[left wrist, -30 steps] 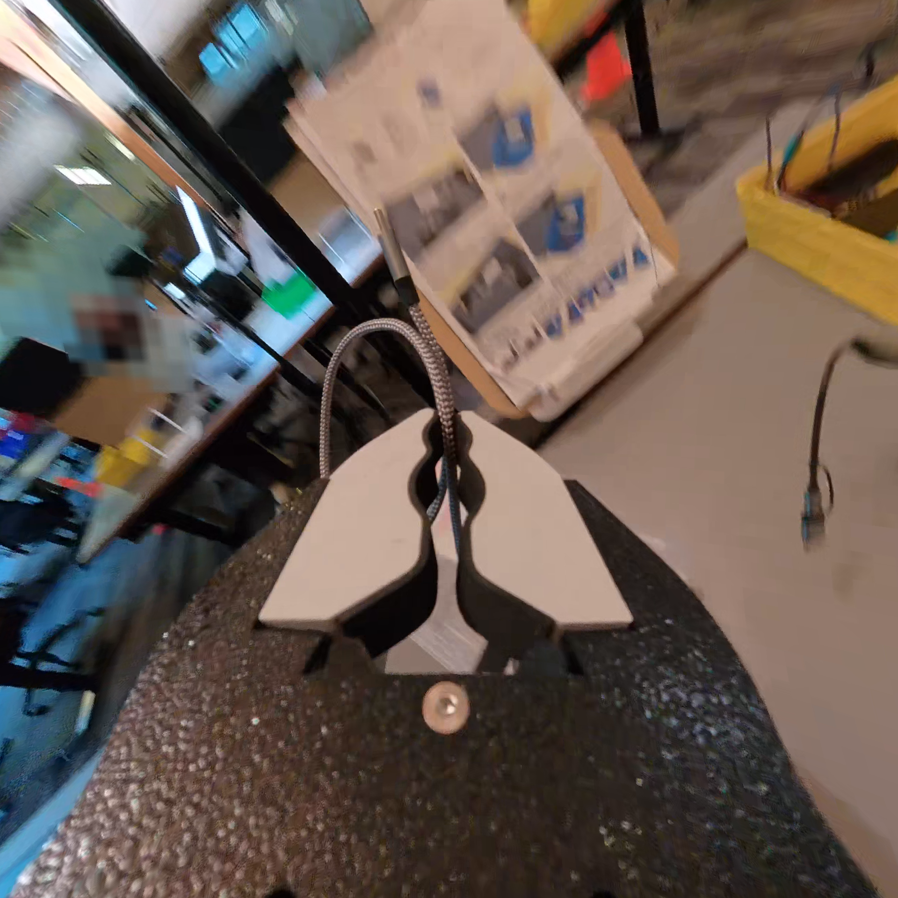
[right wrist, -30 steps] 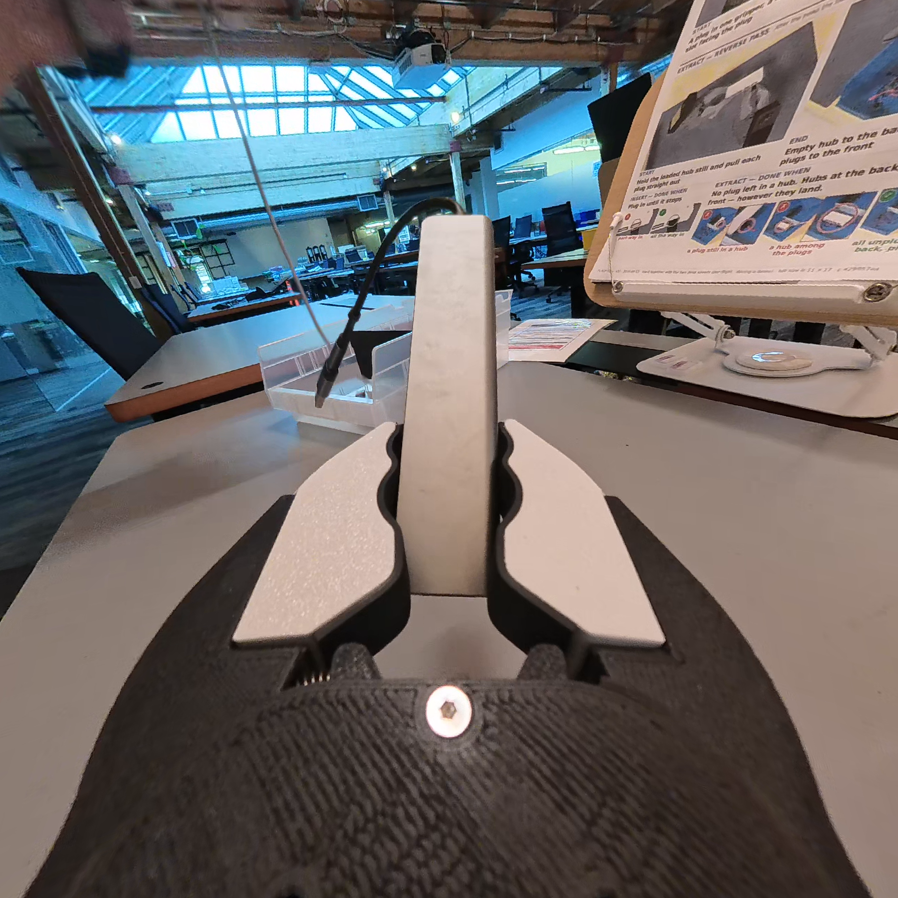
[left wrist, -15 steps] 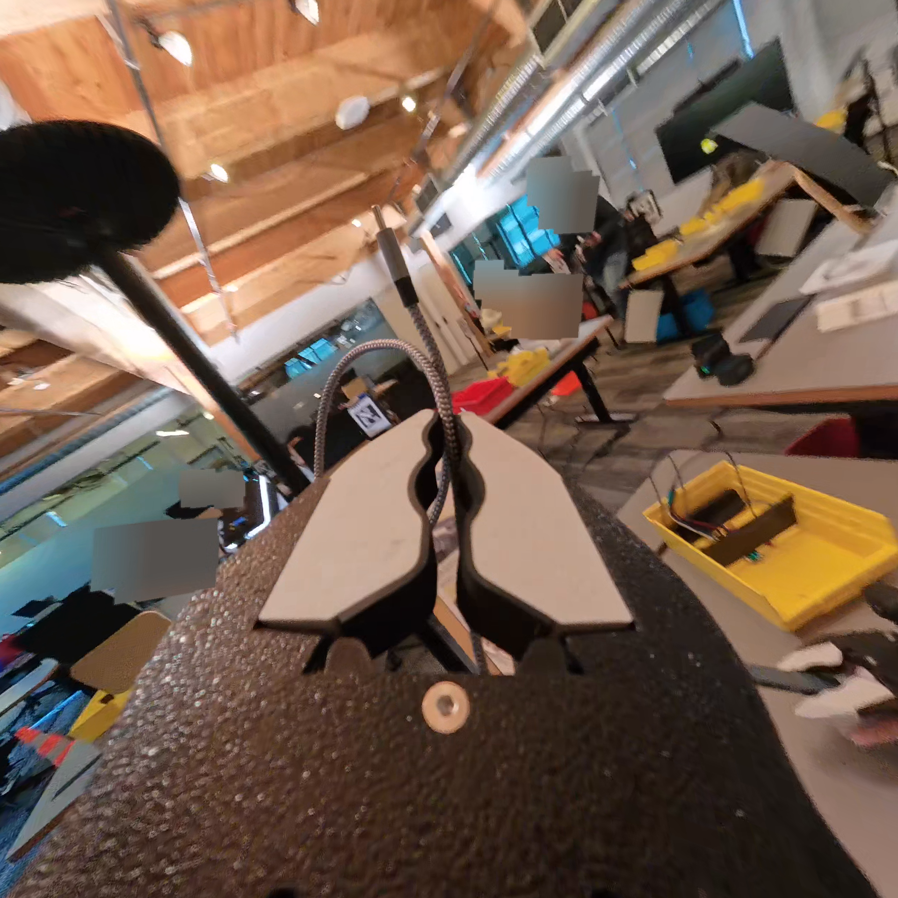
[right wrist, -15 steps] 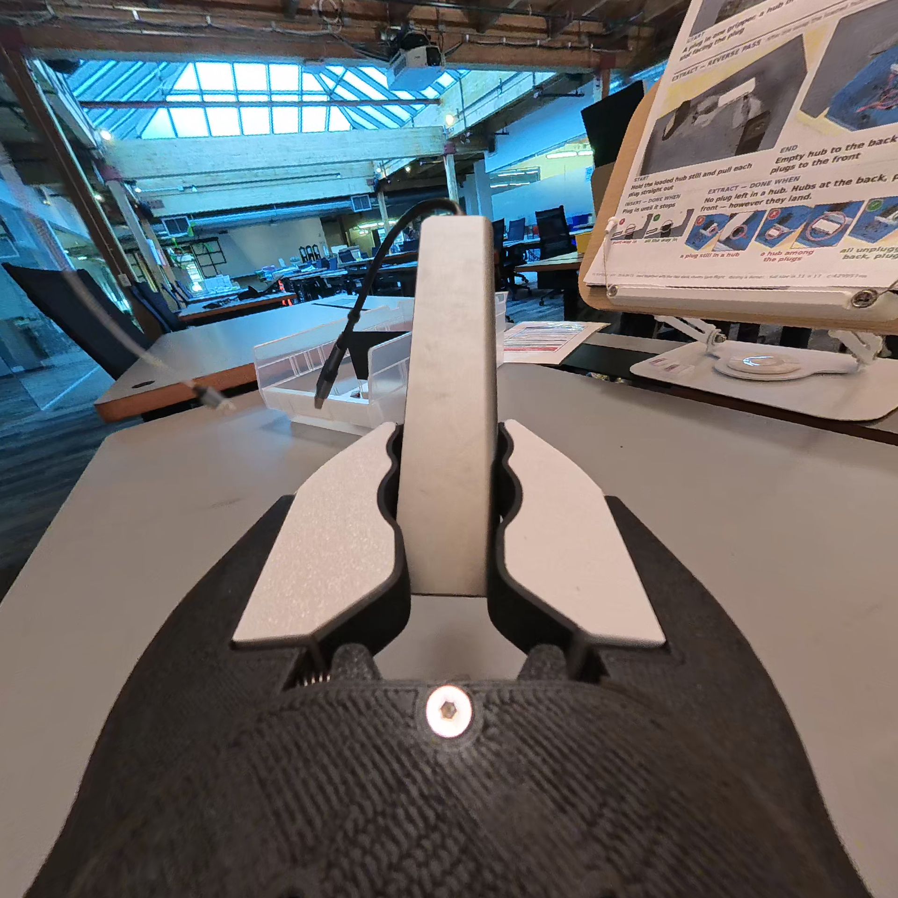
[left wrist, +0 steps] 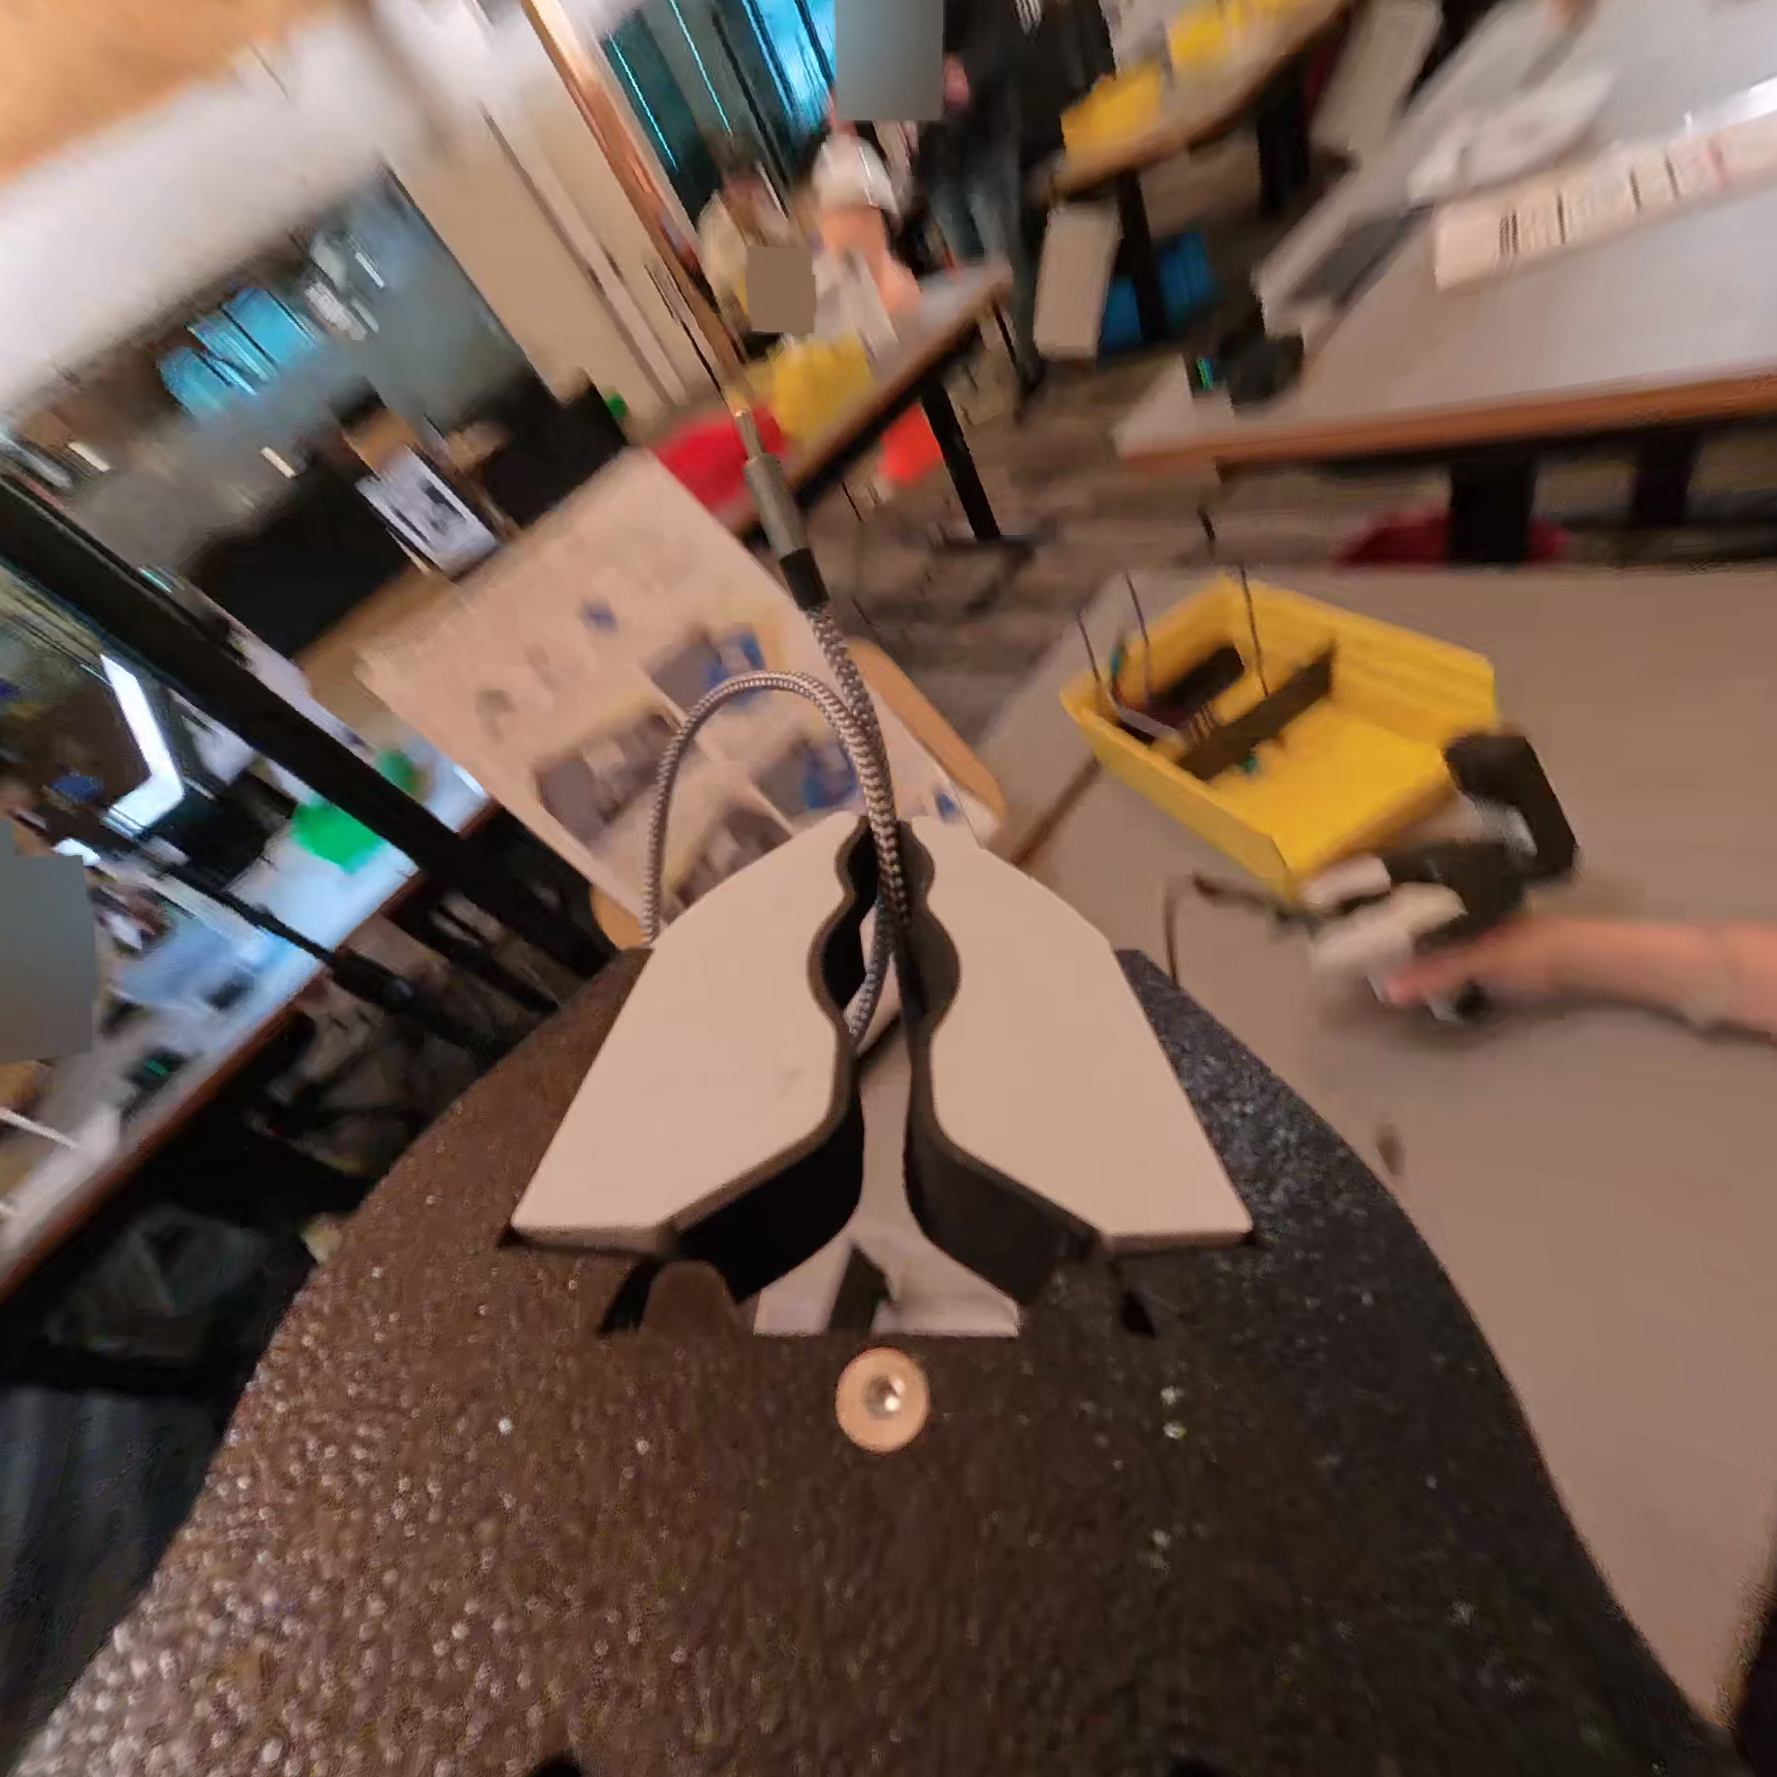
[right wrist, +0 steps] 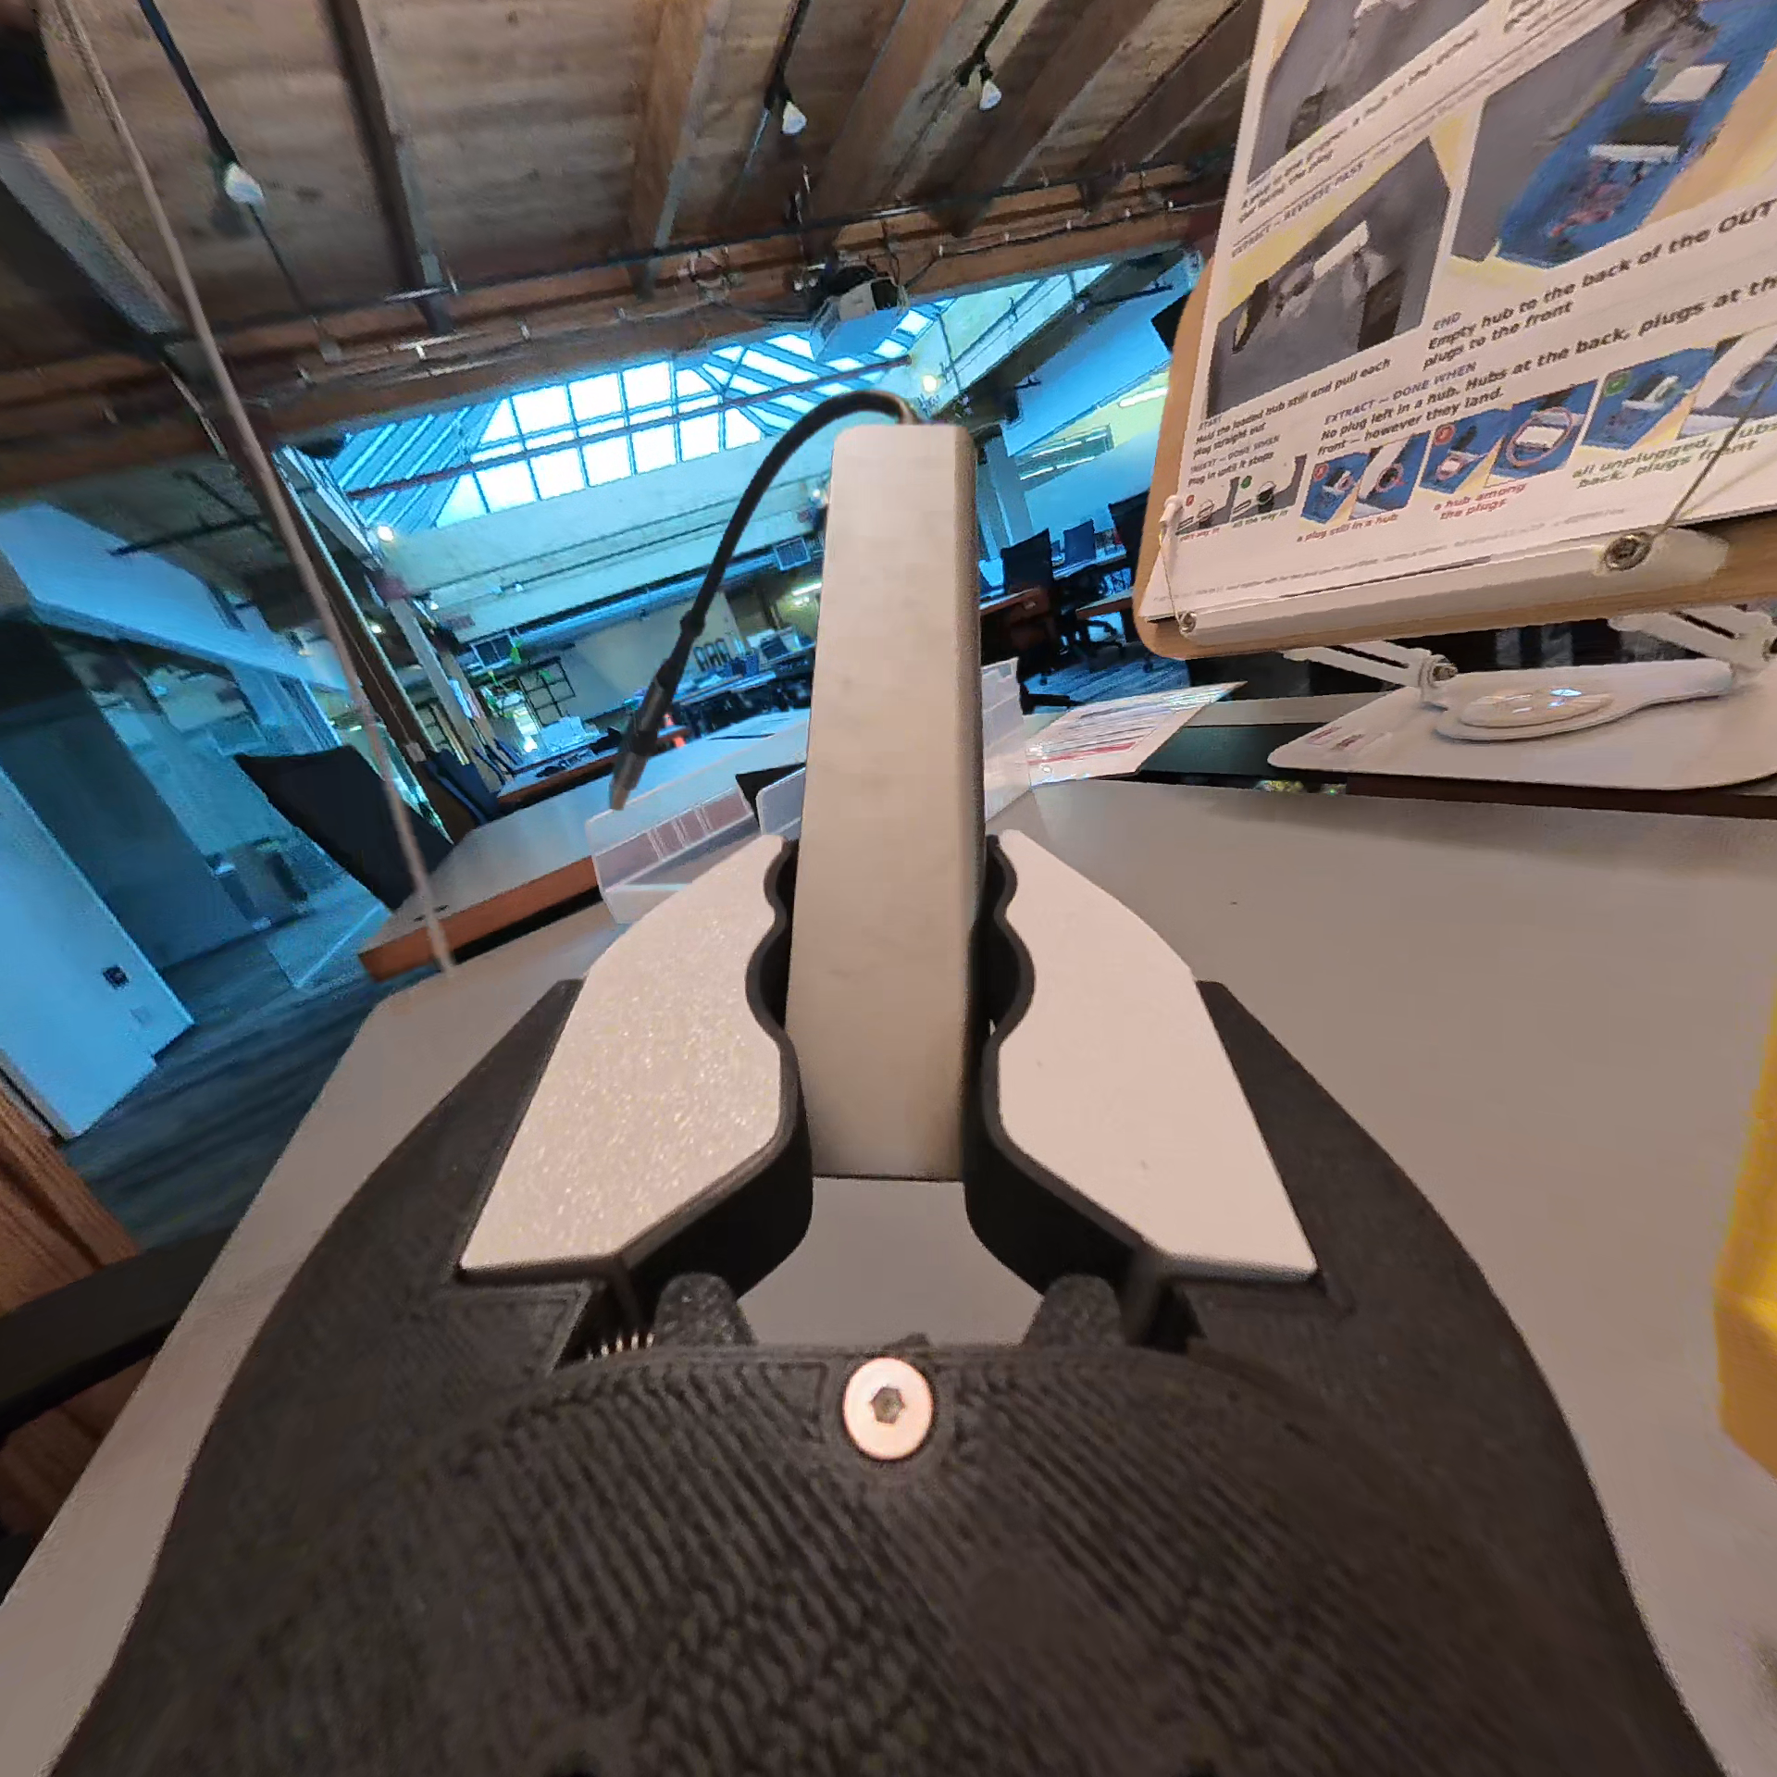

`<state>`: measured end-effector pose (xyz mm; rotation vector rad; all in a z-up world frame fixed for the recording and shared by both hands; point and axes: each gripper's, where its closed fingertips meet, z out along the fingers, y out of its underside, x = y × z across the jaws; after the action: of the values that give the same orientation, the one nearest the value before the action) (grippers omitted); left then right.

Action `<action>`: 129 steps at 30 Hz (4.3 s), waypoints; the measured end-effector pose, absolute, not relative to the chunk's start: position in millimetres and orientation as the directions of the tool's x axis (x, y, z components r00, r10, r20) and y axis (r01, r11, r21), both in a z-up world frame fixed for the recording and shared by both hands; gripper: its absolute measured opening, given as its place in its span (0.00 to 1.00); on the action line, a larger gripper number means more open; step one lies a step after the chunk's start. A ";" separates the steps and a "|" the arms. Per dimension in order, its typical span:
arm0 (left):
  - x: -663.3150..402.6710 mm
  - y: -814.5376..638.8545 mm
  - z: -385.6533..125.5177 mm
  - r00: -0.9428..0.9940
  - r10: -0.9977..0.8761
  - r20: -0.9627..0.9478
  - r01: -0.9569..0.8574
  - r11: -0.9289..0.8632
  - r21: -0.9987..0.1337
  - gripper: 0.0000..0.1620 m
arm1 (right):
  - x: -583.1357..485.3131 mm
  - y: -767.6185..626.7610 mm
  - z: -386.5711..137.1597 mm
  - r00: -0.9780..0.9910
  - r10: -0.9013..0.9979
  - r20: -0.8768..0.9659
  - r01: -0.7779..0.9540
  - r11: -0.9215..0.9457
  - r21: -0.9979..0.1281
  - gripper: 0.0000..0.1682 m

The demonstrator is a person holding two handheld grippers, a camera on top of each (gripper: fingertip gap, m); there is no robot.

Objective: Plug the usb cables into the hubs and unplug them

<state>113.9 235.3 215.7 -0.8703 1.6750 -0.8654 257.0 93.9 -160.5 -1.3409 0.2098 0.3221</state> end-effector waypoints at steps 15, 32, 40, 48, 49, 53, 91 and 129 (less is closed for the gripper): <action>19.3 263.4 -248.0 -0.481 -0.876 0.033 -0.851 0.457 -0.261 0.05 | 268.1 93.5 -162.4 0.949 0.000 -0.316 -0.309 0.205 -0.929 0.21; 204.0 172.9 -261.6 -0.297 -0.923 -0.244 -0.774 0.383 -0.505 0.27 | 275.6 93.8 -164.3 0.944 -0.042 -0.326 -0.311 0.204 -0.928 0.21; 227.2 167.9 -288.8 -0.173 -0.985 0.017 -0.819 0.134 -0.559 0.03 | 277.7 95.4 -166.4 0.938 -0.041 -0.345 -0.331 0.190 -0.924 0.21; 215.2 143.0 -266.4 -0.317 -0.917 0.242 -0.654 0.027 -0.756 0.03 | 273.4 98.6 -167.7 0.951 -0.057 -0.303 -0.290 0.164 -0.943 0.21; 210.5 128.5 -244.8 -0.393 -0.851 0.349 -0.588 -0.059 -0.807 0.03 | 272.6 99.2 -167.9 0.953 -0.056 -0.299 -0.287 0.160 -0.945 0.21; 179.8 104.0 -171.0 -0.621 -0.604 0.499 -0.412 -0.290 -0.864 0.03 | 270.3 100.9 -168.6 0.956 -0.048 -0.289 -0.279 0.148 -0.949 0.21; 169.2 135.0 -193.5 -0.357 -0.886 -0.298 -0.556 0.457 -0.694 0.03 | 265.7 102.0 -168.4 0.948 0.031 -0.317 -0.318 0.134 -0.938 0.21; 66.9 215.1 -18.9 -0.692 -0.234 0.682 -0.366 -0.701 -0.612 0.03 | 285.6 89.7 -165.7 0.955 -0.086 -0.284 -0.264 0.185 -0.947 0.21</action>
<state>66.9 215.1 -18.9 -1.2574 1.2388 -2.6935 285.6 89.7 -165.7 -1.3852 0.3005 0.1281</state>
